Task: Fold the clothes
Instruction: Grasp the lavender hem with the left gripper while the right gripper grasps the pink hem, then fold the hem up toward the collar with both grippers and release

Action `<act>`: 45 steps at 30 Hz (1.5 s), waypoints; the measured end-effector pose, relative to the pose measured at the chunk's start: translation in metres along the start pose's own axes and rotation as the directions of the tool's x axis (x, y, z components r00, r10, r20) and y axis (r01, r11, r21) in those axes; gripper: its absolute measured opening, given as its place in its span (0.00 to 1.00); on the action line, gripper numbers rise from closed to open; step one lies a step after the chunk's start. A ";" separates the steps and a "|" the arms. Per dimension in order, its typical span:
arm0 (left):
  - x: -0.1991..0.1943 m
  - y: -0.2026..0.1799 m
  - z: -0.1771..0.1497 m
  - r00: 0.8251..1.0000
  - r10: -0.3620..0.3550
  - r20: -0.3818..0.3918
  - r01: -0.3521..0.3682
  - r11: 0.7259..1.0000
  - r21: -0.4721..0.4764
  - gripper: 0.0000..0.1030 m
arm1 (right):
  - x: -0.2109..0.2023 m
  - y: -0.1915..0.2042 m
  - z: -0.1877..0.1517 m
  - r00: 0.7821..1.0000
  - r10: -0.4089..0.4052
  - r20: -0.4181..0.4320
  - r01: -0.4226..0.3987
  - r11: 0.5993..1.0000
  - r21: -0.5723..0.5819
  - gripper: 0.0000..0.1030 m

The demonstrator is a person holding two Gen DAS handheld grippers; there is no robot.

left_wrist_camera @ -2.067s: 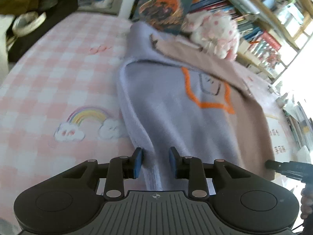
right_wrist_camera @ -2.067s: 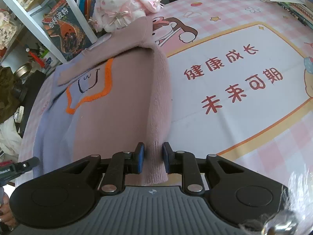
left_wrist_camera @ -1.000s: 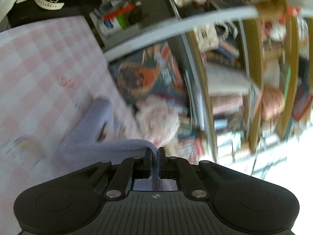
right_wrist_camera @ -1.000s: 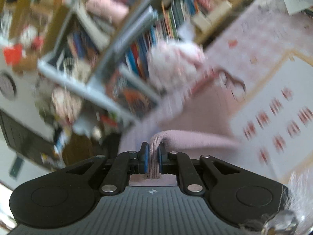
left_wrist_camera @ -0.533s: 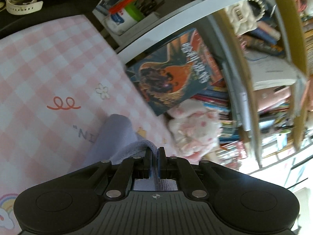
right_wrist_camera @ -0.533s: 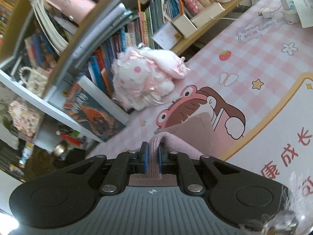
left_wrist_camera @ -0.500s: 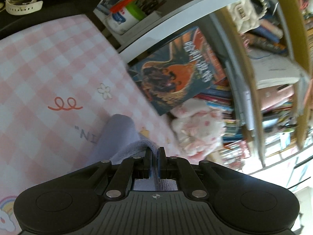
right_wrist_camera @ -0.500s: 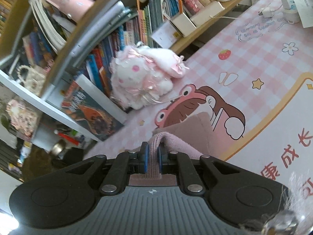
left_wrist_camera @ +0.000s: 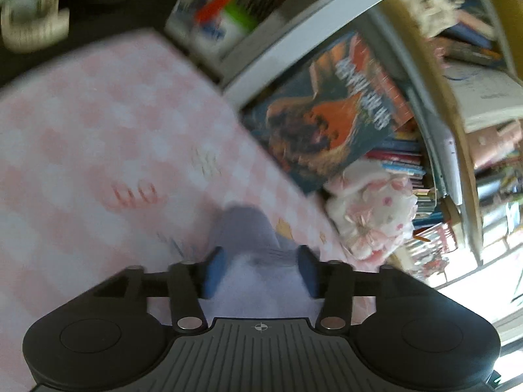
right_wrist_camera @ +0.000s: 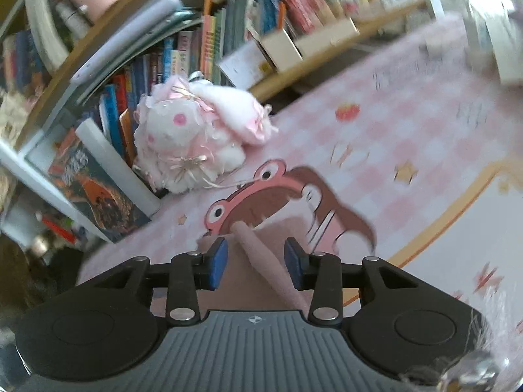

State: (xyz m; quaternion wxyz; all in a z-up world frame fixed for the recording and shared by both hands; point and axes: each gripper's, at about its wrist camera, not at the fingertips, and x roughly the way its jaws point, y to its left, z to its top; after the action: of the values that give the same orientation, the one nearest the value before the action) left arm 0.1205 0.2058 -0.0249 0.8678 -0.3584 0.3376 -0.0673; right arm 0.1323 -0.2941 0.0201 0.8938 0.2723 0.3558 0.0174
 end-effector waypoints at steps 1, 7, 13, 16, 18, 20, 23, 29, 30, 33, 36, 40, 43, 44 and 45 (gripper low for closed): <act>-0.002 -0.001 -0.002 1.000 0.024 -0.005 -0.024 0.998 0.062 0.50 | -0.001 0.002 -0.001 1.000 -0.014 -0.011 0.013 0.998 -0.063 0.36; 0.024 -0.017 -0.020 0.990 0.132 -0.058 -0.109 0.950 0.292 0.46 | 0.017 0.020 -0.025 0.992 -0.096 -0.078 0.059 0.922 -0.382 0.36; 0.019 -0.036 -0.021 0.996 0.061 -0.066 -0.034 0.937 0.347 0.04 | 0.026 0.027 -0.020 0.993 -0.080 -0.088 0.041 0.923 -0.383 0.07; 0.013 -0.036 -0.014 0.999 0.037 -0.036 -0.026 0.958 0.285 0.04 | 0.001 0.017 -0.007 1.000 -0.012 -0.021 0.006 0.966 -0.259 0.07; 0.030 -0.032 -0.016 0.992 0.104 -0.068 -0.079 0.949 0.304 0.04 | 0.007 0.010 -0.006 0.999 -0.043 -0.017 0.038 0.972 -0.233 0.07; 0.041 -0.031 -0.020 0.986 0.146 -0.080 -0.112 0.938 0.327 0.04 | 0.032 0.005 -0.011 0.991 -0.112 -0.074 0.089 0.962 -0.260 0.07; 0.053 -0.029 -0.023 0.976 0.196 -0.094 -0.152 0.924 0.352 0.08 | 0.054 0.005 -0.020 0.981 -0.170 -0.096 0.129 0.934 -0.332 0.07; 0.021 -0.035 -0.020 0.985 0.170 -0.033 -0.150 0.932 0.331 0.24 | 0.032 0.013 -0.022 0.984 -0.175 -0.011 0.158 0.911 -0.380 0.25; 0.013 -0.035 -0.022 0.987 0.159 -0.020 -0.144 0.933 0.330 0.25 | 0.024 0.016 -0.023 0.986 -0.165 0.005 0.154 0.909 -0.386 0.30; -0.008 -0.038 -0.032 0.989 0.150 -0.013 -0.137 0.932 0.336 0.26 | 0.006 0.023 -0.029 0.990 -0.139 0.030 0.139 0.899 -0.415 0.38; -0.027 -0.038 -0.049 0.987 0.158 -0.035 -0.138 0.934 0.331 0.28 | -0.012 0.034 -0.044 0.988 -0.147 0.051 0.154 0.875 -0.458 0.48; -0.046 -0.029 -0.072 0.983 0.167 -0.072 -0.139 0.946 0.293 0.35 | -0.029 0.046 -0.069 0.985 -0.156 0.071 0.171 0.843 -0.509 0.63; -0.057 -0.016 -0.081 0.983 0.156 -0.099 -0.136 0.973 0.184 0.43 | -0.040 0.055 -0.090 0.983 -0.166 0.077 0.181 0.822 -0.540 0.64; -0.059 -0.011 -0.083 0.983 0.149 -0.110 -0.135 0.982 0.131 0.43 | -0.043 0.058 -0.098 0.983 -0.167 0.074 0.181 0.819 -0.545 0.64; -0.061 -0.005 -0.085 0.983 0.138 -0.125 -0.128 0.988 0.081 0.43 | -0.047 0.061 -0.105 0.984 -0.166 0.070 0.177 0.818 -0.547 0.64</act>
State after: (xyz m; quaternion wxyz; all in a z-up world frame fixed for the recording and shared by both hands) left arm 0.0210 0.1750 -0.0322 0.8589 -0.2982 0.4140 -0.0445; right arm 0.0395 -0.2032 0.0167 0.9355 -0.0294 0.3504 0.0361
